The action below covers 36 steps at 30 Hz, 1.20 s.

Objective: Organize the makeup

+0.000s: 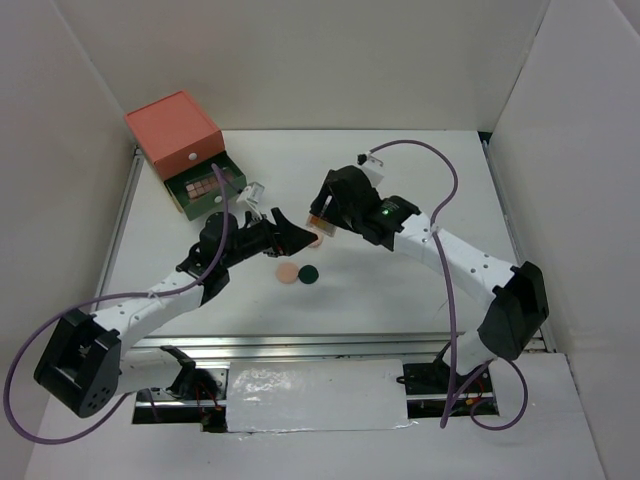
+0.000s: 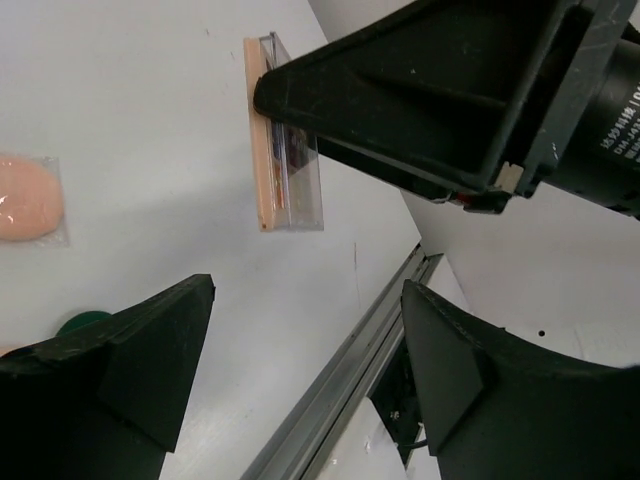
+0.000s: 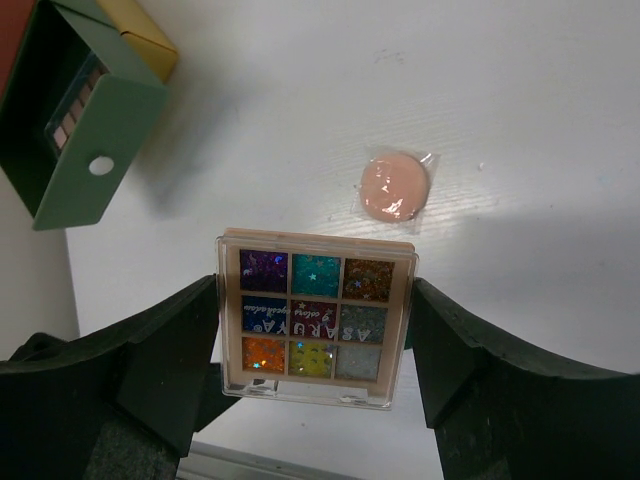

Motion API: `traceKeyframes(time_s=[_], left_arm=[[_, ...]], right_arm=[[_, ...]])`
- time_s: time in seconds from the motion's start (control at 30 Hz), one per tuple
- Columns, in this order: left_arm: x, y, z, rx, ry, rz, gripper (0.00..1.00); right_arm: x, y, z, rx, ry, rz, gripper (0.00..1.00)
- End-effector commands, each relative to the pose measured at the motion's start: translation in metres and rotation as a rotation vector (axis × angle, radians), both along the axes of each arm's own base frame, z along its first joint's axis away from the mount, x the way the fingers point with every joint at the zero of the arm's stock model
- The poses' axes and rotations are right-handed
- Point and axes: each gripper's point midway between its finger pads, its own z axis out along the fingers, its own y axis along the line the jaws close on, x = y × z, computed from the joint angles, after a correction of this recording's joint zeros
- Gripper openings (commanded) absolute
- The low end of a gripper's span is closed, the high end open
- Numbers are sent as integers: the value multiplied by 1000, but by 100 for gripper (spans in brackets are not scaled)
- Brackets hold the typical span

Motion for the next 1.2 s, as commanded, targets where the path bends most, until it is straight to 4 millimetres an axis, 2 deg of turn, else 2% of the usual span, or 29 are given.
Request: traceKeyframes(time_s=[0.0,0.13,0.27,0.4,0.43,0.6,0.63,0.7,0.73,0.8,0.9,0.93,0.97,1.0,1.07,1.17], left_arm=[[10,-8,34,-60,-100,-2,88],[16,-4,32,-51,-107,34,87],[21,-4,33,-37,-119,45,79],[25,-6,33,-33,-126,48,61],[25,-5,32,-32,-123,51,52],[26,-7,36,-45,-137,42,35],[25,-9,37,-49,-140,35,25],[25,-9,40,-58,-148,29,15],[24,-9,41,-59,-150,26,14],[24,-8,43,-60,-158,30,8],[27,-5,44,-39,-159,55,0],[27,-3,41,-23,-158,58,0],[28,-2,42,-18,-157,64,0],[31,0,44,-13,-161,78,0],[36,7,43,11,-149,102,0],[47,23,41,37,-137,136,0]], right_arm=[[-3,8,27,62,-72,6,41],[-7,16,24,55,-67,26,41],[-10,24,23,60,-67,45,41],[-12,28,27,64,-73,59,41],[-13,30,28,68,-77,64,41],[-15,33,27,68,-77,79,41],[-16,34,28,70,-77,85,41],[-17,35,29,78,-81,90,42],[-16,35,30,83,-84,91,43],[-19,35,31,93,-89,104,52],[-21,36,39,125,-119,115,77],[-22,35,41,128,-123,115,80],[-22,34,44,136,-131,113,93],[-21,30,45,126,-134,98,100],[-21,22,54,122,-153,70,100],[-18,-3,67,81,-192,-11,100]])
